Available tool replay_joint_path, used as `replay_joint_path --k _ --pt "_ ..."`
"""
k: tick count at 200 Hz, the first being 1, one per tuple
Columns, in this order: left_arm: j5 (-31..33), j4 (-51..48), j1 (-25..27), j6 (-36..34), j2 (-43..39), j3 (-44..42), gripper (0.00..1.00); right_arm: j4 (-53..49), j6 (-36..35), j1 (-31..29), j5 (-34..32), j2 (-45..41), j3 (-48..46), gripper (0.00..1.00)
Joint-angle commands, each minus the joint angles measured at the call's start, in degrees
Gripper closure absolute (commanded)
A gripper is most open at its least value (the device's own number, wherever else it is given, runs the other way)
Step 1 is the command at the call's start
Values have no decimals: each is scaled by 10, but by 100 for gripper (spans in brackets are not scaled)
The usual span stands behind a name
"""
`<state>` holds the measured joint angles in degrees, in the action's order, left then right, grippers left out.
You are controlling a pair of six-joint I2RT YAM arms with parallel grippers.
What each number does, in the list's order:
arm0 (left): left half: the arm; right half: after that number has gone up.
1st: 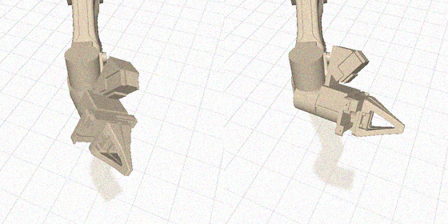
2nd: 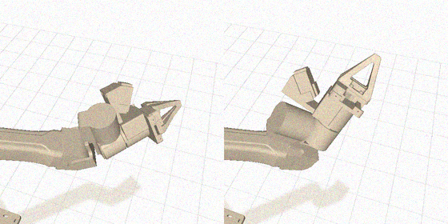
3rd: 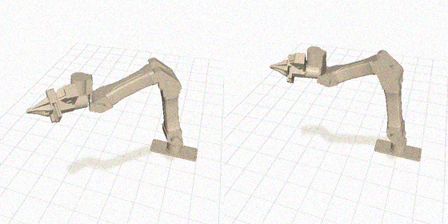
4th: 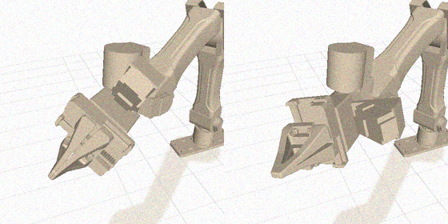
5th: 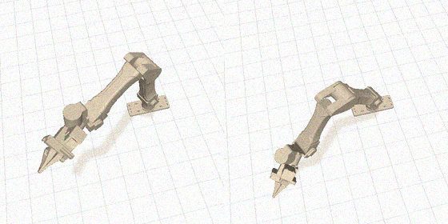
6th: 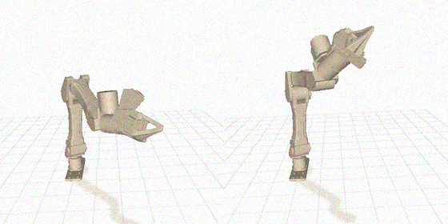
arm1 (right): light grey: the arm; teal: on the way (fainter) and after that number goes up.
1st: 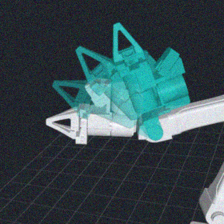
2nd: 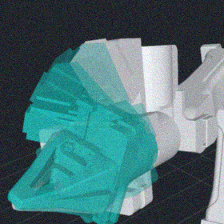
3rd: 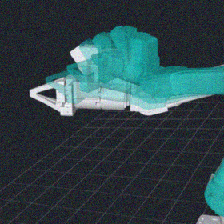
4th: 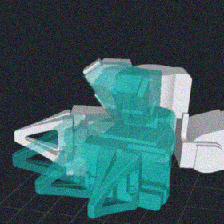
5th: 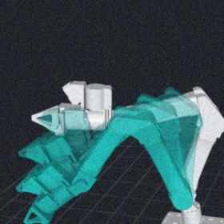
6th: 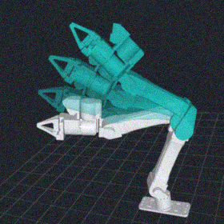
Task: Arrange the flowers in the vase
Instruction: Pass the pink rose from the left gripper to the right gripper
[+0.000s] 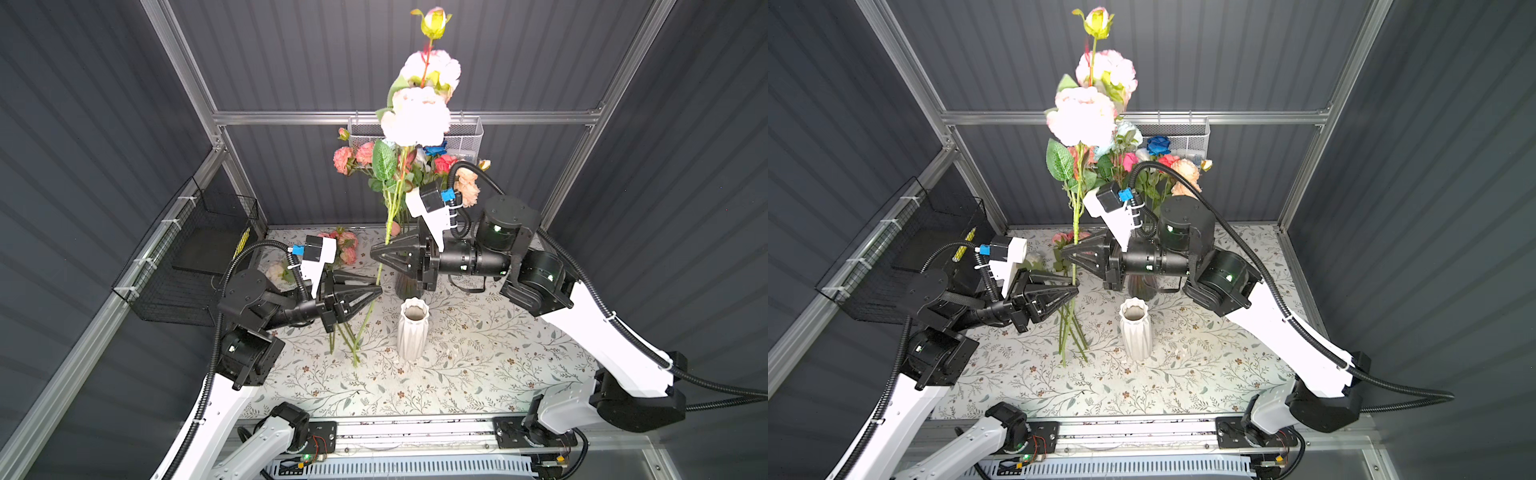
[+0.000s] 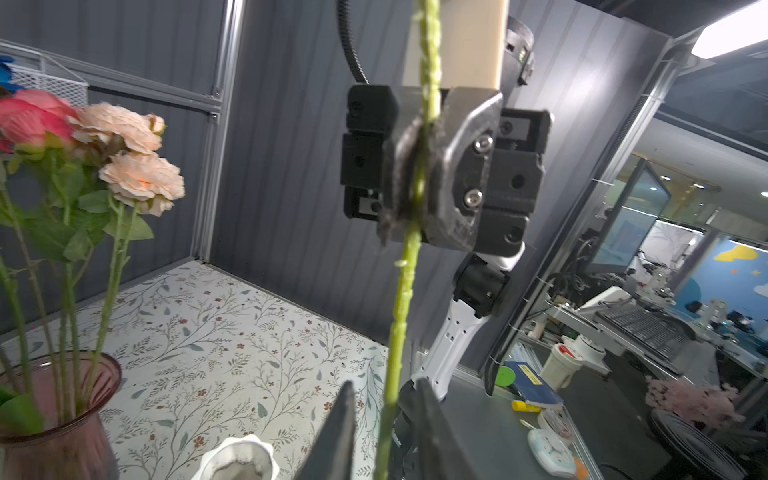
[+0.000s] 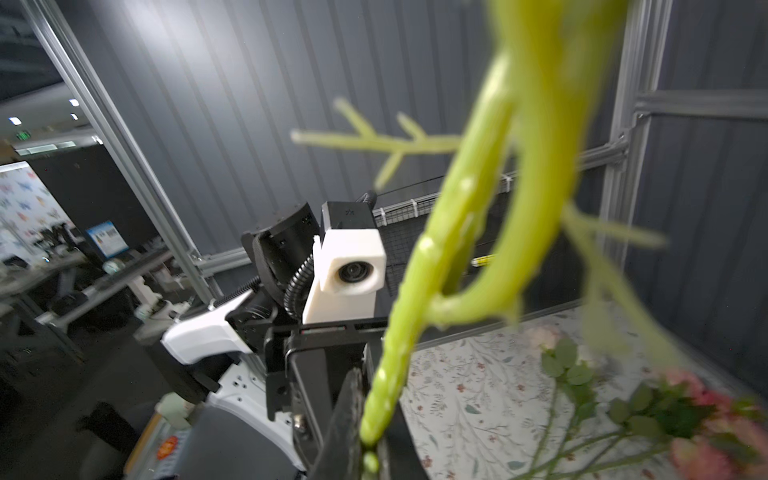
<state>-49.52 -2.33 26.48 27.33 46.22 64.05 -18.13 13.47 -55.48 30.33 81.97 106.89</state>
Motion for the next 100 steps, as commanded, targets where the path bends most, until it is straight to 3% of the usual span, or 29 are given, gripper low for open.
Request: replay_joint_path --k 1,17,57,100 --pt "76 -22 1 -9 -15 11 26 23 -6 -1 -21 -51 -33 100" --pt "127 -30 0 -9 -27 5 1 23 -24 -1 -50 -87 -64 100" --pt "274 -80 1 -38 -82 -4 0 -38 -91 -1 -158 -165 -74 100" --pt "363 -100 0 -43 -141 -61 0 -71 -161 13 -252 -193 -80 100"
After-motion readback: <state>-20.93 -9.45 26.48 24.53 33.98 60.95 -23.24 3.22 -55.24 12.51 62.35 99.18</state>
